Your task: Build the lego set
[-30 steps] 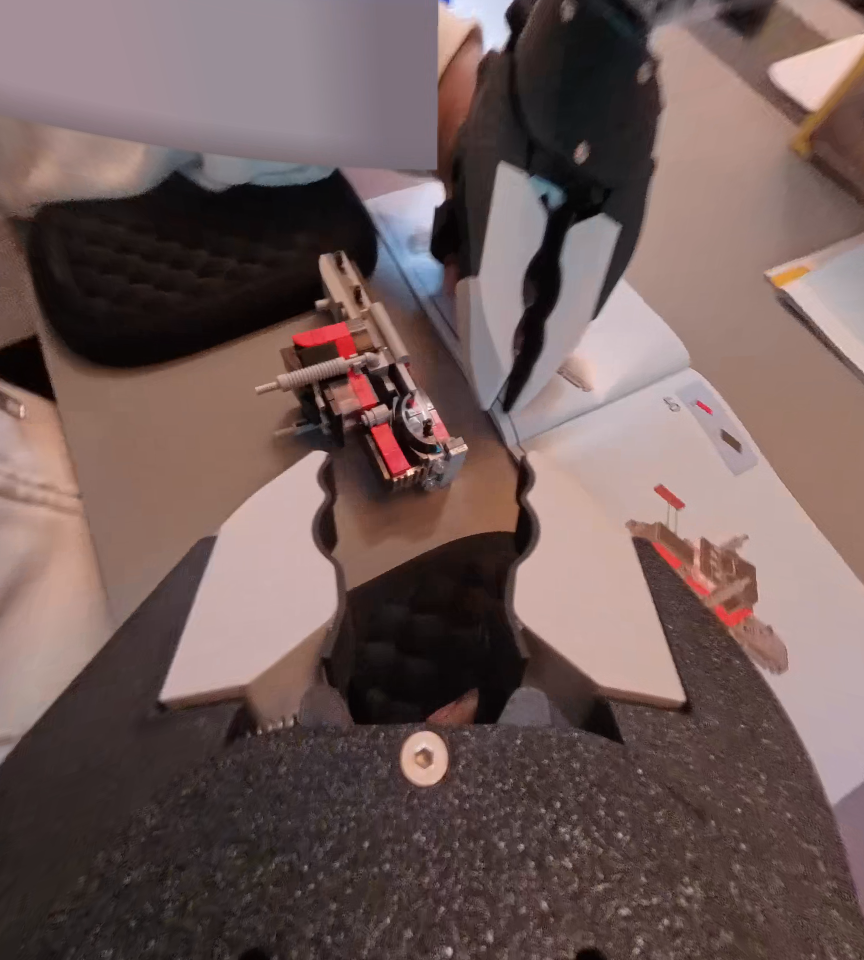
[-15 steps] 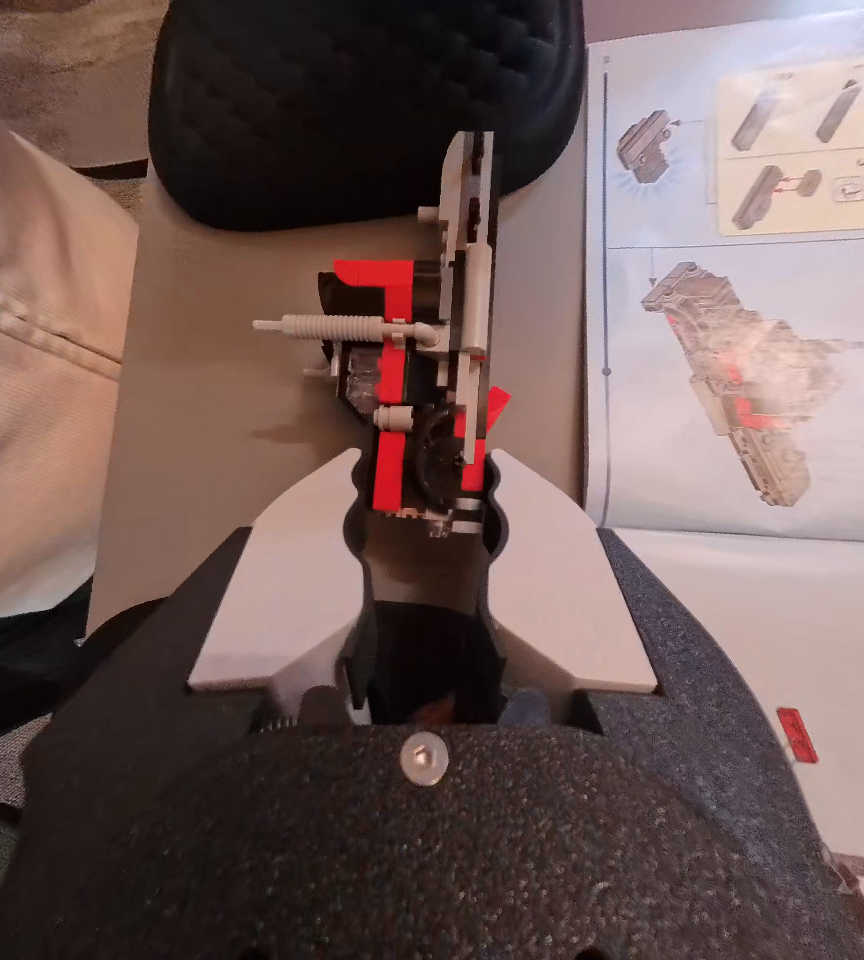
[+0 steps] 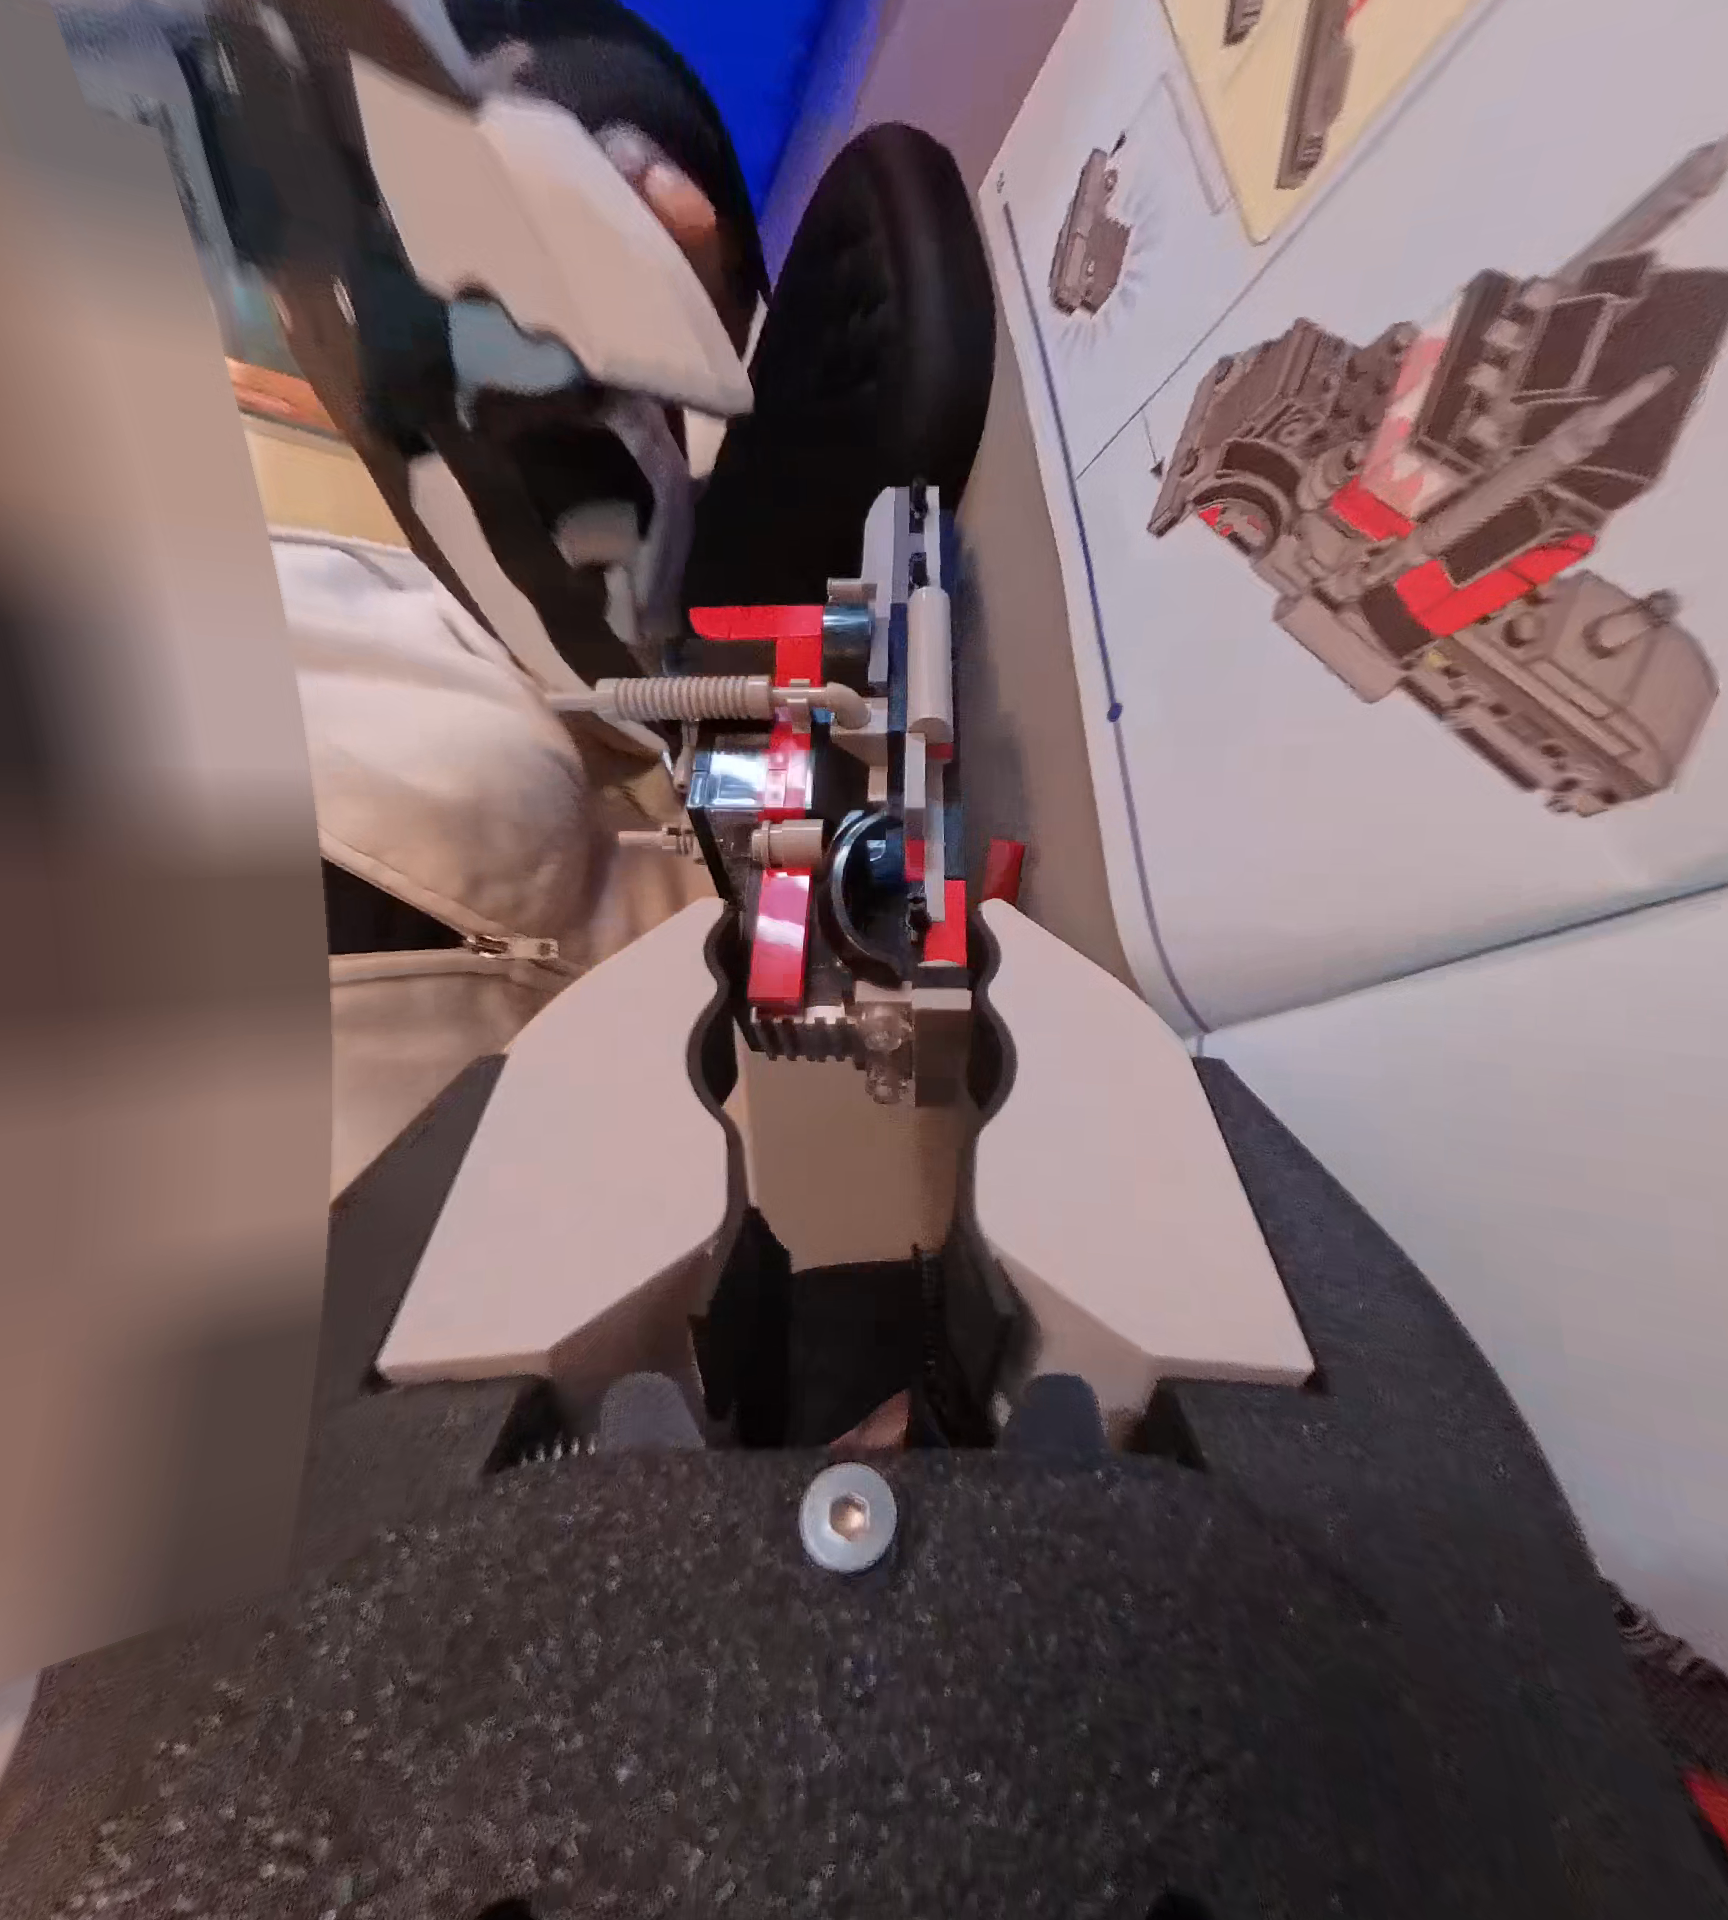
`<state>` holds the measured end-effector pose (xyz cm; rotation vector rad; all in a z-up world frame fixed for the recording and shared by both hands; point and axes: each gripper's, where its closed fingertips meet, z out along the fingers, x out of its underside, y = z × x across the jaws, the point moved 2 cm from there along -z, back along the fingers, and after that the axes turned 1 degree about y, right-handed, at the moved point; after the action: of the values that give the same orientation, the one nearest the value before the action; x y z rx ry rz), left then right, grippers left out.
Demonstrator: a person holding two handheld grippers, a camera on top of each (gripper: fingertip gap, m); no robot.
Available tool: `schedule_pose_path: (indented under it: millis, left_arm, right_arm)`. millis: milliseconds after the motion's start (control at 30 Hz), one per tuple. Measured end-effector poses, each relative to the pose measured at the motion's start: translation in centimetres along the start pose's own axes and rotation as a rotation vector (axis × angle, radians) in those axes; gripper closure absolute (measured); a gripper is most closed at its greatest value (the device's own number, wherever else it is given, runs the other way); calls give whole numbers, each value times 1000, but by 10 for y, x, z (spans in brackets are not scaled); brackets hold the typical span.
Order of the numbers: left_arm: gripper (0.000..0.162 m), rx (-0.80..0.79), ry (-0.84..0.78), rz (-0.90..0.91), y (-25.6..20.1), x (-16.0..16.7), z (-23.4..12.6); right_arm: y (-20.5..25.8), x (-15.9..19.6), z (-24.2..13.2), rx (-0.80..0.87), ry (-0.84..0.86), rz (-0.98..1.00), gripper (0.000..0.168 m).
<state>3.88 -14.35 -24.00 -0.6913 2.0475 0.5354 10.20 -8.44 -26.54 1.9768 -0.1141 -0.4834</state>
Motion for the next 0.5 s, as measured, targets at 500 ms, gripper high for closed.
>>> schedule_pose_path:
  millis: [500]
  left_arm:
    - [120,-69,131,57,19,11,33]
  right_arm:
    - [0,-47,-22,9,-128,-46,110]
